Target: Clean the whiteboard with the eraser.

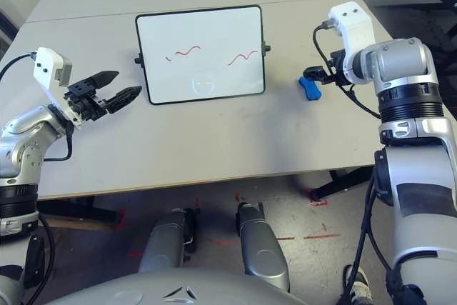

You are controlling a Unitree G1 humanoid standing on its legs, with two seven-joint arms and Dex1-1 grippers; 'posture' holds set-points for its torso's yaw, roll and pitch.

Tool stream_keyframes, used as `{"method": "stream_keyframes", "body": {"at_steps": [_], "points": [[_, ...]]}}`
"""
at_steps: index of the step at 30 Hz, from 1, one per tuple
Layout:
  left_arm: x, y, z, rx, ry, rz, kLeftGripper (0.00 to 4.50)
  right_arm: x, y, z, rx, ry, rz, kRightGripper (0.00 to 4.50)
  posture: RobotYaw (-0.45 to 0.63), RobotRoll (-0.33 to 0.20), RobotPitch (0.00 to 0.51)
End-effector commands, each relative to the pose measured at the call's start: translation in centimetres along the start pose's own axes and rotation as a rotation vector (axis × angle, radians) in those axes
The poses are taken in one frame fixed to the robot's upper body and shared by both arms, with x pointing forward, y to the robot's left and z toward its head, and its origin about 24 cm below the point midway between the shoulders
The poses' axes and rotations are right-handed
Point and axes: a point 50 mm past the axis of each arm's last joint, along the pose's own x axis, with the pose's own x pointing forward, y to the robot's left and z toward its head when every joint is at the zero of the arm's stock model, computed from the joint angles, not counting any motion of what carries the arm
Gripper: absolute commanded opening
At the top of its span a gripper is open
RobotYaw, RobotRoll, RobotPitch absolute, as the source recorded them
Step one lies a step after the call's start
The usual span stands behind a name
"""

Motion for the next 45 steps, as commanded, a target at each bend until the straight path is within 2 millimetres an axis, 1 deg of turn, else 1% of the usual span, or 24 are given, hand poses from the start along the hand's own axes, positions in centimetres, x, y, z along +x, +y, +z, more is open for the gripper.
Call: {"method": "stream_keyframes", "body": {"at_steps": [1,14,23,26,28,33,35,37,39,44,45], "points": [[-0.1,-0.2,-0.4,0.001,0.013,0.003,4.50,0.5,0.1,-0.8,0.018,0.021,-0.005,4.47,-0.11,0.000,0.173],[0.0,0.0,-0.1,0.011,0.015,0.015,4.50,1.9,0.4,-1.8,0.043,0.029,-0.002,4.47,-0.11,0.000,0.174],[0.0,0.0,-0.1,0.016,0.018,0.018,4.50,2.5,0.5,-2.2,0.052,0.037,-0.003,4.47,-0.11,0.000,0.177],[0.1,0.0,-0.1,0.017,0.020,0.018,4.50,2.6,0.5,-2.4,0.053,0.042,-0.004,3.86,-0.11,0.000,0.179],[0.1,0.0,-0.1,0.017,0.020,0.018,4.50,2.6,0.5,-2.5,0.054,0.044,-0.006,3.22,-0.11,0.000,0.179],[0.2,0.1,-0.1,0.018,0.022,0.018,4.50,2.5,0.4,-2.5,0.054,0.036,-0.013,1.29,-0.12,0.000,0.179],[0.3,0.0,0.0,0.018,0.021,0.017,4.50,2.4,0.3,-2.4,0.050,0.027,-0.015,0.62,-0.12,0.000,0.179],[0.4,0.0,0.0,0.019,0.020,0.016,4.50,2.4,0.3,-2.2,0.034,0.008,-0.018,0.36,-0.12,0.000,0.179],[0.4,0.0,0.0,0.019,0.020,0.014,4.50,2.2,0.3,-1.8,0.013,-0.020,-0.018,0.36,-0.12,0.000,0.176],[0.5,0.0,0.0,0.021,0.022,0.012,4.50,1.4,0.6,0.1,-0.208,-0.162,-0.029,0.35,-0.12,0.000,0.174],[0.5,0.0,0.0,0.021,0.022,0.012,4.50,1.1,0.7,0.7,-0.288,-0.198,-0.051,0.34,-0.12,0.000,0.174]]}}
